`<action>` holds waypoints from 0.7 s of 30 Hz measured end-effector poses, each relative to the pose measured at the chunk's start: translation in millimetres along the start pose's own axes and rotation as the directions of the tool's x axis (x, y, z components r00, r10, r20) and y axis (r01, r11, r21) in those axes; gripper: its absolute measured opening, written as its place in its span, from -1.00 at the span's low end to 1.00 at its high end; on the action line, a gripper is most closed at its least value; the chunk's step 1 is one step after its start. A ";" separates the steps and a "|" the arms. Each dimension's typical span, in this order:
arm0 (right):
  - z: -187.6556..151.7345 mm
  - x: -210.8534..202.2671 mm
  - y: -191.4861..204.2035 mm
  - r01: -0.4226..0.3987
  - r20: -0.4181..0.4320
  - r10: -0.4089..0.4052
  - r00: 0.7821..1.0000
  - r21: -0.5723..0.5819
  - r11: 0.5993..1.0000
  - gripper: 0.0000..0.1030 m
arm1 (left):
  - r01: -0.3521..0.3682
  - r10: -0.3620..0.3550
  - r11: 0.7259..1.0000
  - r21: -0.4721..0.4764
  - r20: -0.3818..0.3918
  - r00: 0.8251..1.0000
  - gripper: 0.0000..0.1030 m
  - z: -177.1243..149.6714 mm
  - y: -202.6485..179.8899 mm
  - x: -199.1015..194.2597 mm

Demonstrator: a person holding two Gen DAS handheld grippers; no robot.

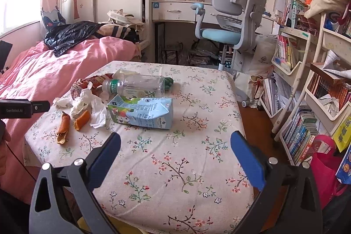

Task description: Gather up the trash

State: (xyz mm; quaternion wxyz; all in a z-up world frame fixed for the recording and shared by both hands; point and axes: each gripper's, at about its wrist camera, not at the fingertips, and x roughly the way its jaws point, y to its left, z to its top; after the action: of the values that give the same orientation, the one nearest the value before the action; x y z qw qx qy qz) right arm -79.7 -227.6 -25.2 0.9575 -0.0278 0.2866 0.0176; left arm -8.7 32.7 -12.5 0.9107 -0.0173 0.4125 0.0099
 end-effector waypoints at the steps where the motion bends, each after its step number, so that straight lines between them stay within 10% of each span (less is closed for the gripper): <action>1: -0.7 1.5 -0.2 0.001 -0.005 -0.001 1.000 -0.004 1.000 0.87 | 0.008 -0.008 1.000 0.014 0.001 1.000 0.89 1.0 -3.7 -0.9; 21: 12.9 -54.0 -26.7 -0.058 0.027 0.056 0.998 0.076 0.995 0.87 | -0.009 0.009 1.000 0.019 0.041 0.999 0.89 -3.3 -12.7 -46.1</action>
State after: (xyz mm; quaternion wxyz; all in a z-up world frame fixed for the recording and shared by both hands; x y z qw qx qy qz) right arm -116.3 -254.5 16.3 0.9605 0.0175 0.2757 0.0341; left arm -41.2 19.7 20.3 0.9190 -0.0068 0.3941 0.0104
